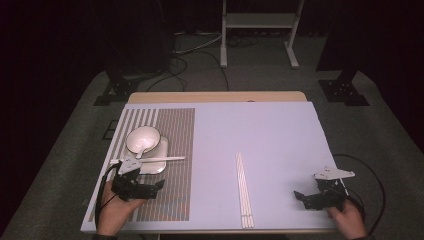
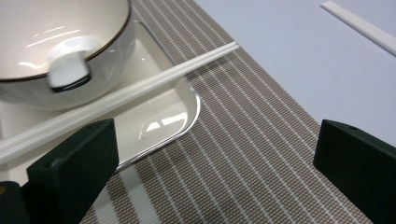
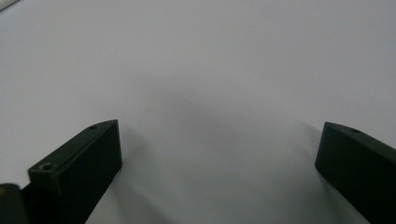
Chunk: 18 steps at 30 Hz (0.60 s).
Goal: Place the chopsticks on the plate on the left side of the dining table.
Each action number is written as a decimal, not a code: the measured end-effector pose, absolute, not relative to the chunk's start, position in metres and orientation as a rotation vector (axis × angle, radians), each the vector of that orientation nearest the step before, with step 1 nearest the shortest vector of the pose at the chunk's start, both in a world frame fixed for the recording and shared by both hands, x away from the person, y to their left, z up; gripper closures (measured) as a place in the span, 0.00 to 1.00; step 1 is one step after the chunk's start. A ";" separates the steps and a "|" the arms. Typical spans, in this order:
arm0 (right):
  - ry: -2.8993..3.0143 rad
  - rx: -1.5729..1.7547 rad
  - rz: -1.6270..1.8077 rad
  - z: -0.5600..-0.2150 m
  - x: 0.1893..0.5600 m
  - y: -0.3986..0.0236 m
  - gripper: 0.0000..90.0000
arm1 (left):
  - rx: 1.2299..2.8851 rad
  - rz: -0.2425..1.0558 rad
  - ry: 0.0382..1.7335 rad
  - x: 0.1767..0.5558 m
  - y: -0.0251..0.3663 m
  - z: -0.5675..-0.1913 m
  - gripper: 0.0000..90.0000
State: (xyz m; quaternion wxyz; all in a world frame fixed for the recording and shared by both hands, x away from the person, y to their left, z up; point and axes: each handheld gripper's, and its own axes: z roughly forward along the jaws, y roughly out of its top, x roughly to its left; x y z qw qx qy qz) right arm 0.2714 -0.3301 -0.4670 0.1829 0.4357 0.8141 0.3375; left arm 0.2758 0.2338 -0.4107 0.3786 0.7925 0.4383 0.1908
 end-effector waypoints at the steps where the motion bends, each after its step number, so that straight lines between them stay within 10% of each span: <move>1: 2.297 1.229 0.952 -0.467 0.271 -0.330 0.00 | 2.024 0.486 1.117 0.276 0.232 -0.410 0.00; 18: 2.296 1.227 0.953 -0.467 0.271 -0.330 0.00 | 2.027 0.451 0.991 0.275 0.202 -0.410 0.00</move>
